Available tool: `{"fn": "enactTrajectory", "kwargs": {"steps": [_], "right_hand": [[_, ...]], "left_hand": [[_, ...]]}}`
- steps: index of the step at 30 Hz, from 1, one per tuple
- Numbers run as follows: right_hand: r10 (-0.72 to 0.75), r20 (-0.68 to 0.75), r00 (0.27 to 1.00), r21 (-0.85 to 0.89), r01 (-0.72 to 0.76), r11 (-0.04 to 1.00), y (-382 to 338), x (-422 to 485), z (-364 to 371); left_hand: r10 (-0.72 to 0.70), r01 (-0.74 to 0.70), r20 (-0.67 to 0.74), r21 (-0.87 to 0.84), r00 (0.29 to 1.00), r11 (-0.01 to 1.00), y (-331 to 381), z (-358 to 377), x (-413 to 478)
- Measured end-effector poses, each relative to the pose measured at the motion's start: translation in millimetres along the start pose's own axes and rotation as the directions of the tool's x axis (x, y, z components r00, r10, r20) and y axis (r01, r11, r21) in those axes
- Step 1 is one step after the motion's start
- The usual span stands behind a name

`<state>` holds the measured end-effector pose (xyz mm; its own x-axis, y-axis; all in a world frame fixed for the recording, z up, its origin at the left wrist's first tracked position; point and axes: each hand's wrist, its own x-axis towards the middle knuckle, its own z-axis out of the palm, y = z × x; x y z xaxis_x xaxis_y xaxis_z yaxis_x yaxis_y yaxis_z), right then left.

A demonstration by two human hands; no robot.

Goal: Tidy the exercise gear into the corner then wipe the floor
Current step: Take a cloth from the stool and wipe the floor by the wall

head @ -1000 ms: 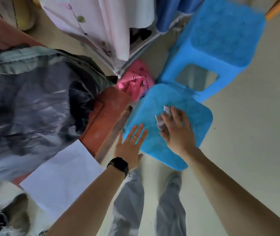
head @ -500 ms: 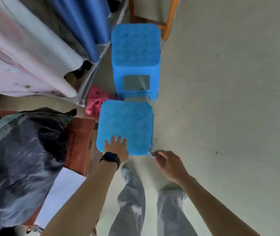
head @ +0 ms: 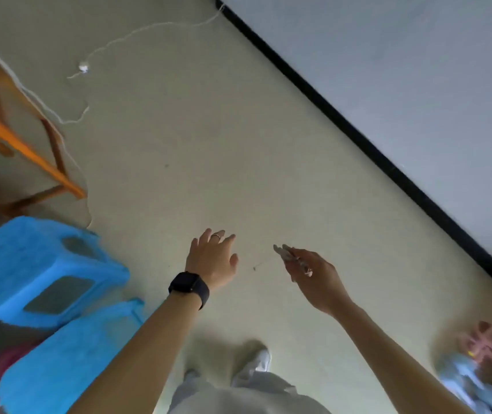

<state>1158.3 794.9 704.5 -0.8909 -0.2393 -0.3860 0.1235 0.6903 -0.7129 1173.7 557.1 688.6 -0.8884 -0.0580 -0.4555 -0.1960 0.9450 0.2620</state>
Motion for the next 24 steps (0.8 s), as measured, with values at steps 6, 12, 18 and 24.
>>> {"fn": "enactTrajectory", "kwargs": {"steps": [6, 12, 18, 24], "right_hand": [[0.176, -0.241, 0.954, 0.222, -0.122, 0.967, 42, 5, -99], [0.309, -0.398, 0.864, 0.36, -0.163, 0.919, 73, 55, -163], [0.395, -0.504, 0.768, 0.426, -0.176, 0.887, 56, 129, -223], [0.485, -0.548, 0.682, 0.514, -0.183, 0.838, 39, 202, -262]], "left_hand": [[0.277, -0.277, 0.017, 0.101, 0.961, 0.955, 126, -50, 89], [0.482, -0.487, 0.08, 0.235, 0.872, 0.841, 216, -89, 203], [0.58, -0.586, 0.118, 0.302, 0.806, 0.752, 266, -156, 316], [0.614, -0.62, 0.138, 0.336, 0.777, 0.709, 295, -218, 416]]}}
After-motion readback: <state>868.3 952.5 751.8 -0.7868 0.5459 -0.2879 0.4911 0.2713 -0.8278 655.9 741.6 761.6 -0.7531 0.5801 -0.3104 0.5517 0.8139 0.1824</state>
